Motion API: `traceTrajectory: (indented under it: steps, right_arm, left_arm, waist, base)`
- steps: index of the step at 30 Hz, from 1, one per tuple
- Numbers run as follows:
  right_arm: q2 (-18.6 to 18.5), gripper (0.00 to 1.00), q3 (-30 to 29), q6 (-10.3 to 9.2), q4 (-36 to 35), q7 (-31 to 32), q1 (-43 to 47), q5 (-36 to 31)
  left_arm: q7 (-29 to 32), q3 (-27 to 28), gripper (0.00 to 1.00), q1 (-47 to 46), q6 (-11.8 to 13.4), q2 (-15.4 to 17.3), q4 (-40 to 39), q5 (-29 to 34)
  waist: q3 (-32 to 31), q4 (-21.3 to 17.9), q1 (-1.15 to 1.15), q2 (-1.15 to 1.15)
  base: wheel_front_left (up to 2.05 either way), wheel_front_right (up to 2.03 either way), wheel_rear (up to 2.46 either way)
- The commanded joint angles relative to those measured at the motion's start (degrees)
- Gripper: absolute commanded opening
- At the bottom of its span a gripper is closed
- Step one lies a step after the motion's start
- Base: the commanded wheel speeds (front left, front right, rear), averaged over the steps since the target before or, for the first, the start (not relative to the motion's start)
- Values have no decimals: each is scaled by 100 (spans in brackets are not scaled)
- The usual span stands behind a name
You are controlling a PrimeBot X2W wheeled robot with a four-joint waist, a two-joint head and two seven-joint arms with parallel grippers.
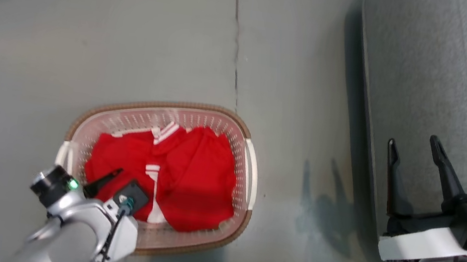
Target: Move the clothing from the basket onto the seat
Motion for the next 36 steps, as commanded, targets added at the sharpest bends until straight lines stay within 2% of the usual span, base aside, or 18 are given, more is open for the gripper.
traceTrajectory:
  steps: [1, 4, 6, 9, 15, 22, 28, 31, 36]
  right_arm:
    - [2, 100, -14, 11, -7, -28, -119, 19]
    - [59, 100, -97, 11, -28, -28, -301, 339]
    - [78, 100, 16, 10, -119, -28, -456, 396]
    - [82, 100, 214, 9, -150, -28, -587, 240]
    - [79, 100, 322, 9, -94, -28, -737, 437]
    - [76, 100, 664, 9, -43, -28, -943, 889]
    - [79, 100, 823, 9, -96, -28, -1068, 1014]
    - [78, 100, 895, 9, -113, -28, -1180, 1125]
    - [77, 100, 911, 9, -79, -28, -1162, 1171]
  left_arm:
    - [25, -21, 100, -169, -23, 106, 69, 39]
    - [190, -180, 100, -550, -50, 203, 276, 197]
    - [422, -454, 100, -838, -98, 389, 390, 457]
    - [519, -592, 100, -1055, -170, 478, 438, 567]
    - [944, -881, 100, -1287, -494, 686, 492, 761]
    - [1704, -912, 100, -1621, -285, 888, 507, 747]
    - [2026, -965, 100, -1886, -407, 1028, 511, 748]
    - [2168, -1083, 100, -2122, -457, 1200, 515, 837]
    - [2303, -1152, 100, -2182, -536, 1329, 522, 806]
  waist:
    - [597, -240, 0, 0]
    - [907, -363, 0, 0]
    - [1164, -494, 0, 0]
    - [1378, -591, 0, 0]
    - [1650, -718, 0, 0]
    - [2048, -852, 0, 0]
    - [2362, -967, 0, 0]
    - [2626, -1052, 0, 0]
    - [2718, -1101, 0, 0]
  base:
    - [0, 0, 0]
    - [0, 0, 0]
    - [0, 0, 0]
    - [0, 0, 0]
    - [0, 0, 0]
    - [0, 0, 0]
    - [0, 0, 0]
    - [0, 0, 0]
    - [0, 0, 0]
